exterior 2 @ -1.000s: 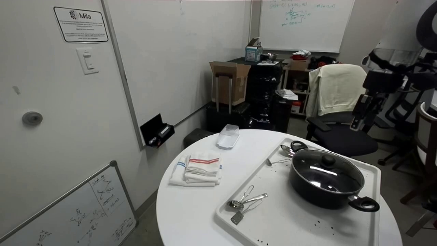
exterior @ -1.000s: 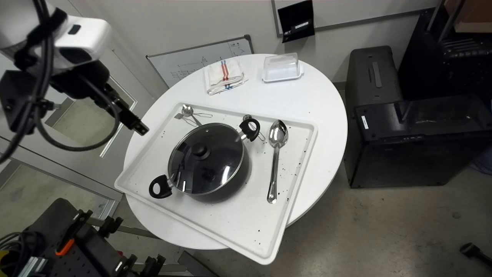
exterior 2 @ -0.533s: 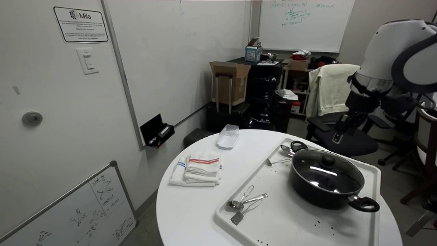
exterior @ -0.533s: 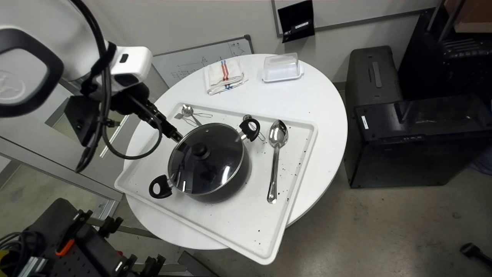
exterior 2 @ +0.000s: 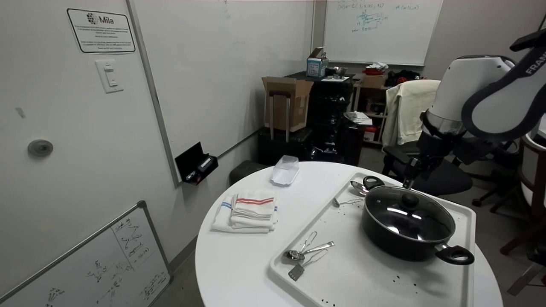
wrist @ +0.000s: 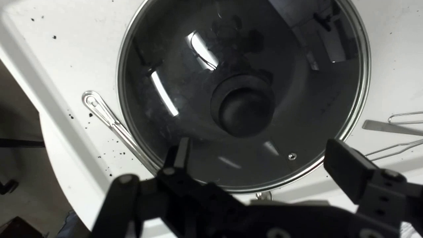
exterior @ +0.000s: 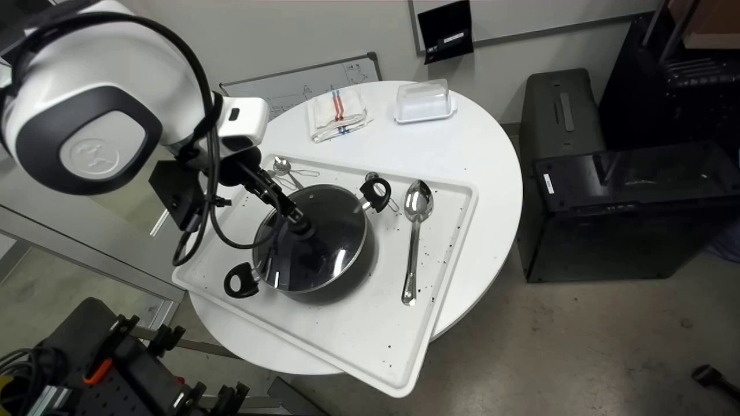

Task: Take the lid off of the pot

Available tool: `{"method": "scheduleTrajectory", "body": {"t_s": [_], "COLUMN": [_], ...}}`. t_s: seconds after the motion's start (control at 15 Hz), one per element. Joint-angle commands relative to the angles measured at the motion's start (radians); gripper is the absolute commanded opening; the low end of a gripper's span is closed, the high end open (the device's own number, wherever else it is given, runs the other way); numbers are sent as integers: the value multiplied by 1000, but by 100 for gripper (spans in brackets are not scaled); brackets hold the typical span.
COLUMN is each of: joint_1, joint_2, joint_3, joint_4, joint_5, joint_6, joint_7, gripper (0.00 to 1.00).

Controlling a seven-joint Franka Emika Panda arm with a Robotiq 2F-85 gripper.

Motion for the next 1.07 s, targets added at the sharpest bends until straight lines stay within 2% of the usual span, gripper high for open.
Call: {"method": "scheduleTrajectory", "body": {"t_s": [0.0, 0.93, 1.0], "joint_1": [1, 25, 24], "joint_2": [59, 158, 161], "joint_3": [0, -22, -20], "joint_4": [44, 86, 87], "joint_5": [25, 20, 22], "joint_6": [25, 41, 44], "joint_7": [9, 19, 17], "gripper": [100, 100, 75]}}
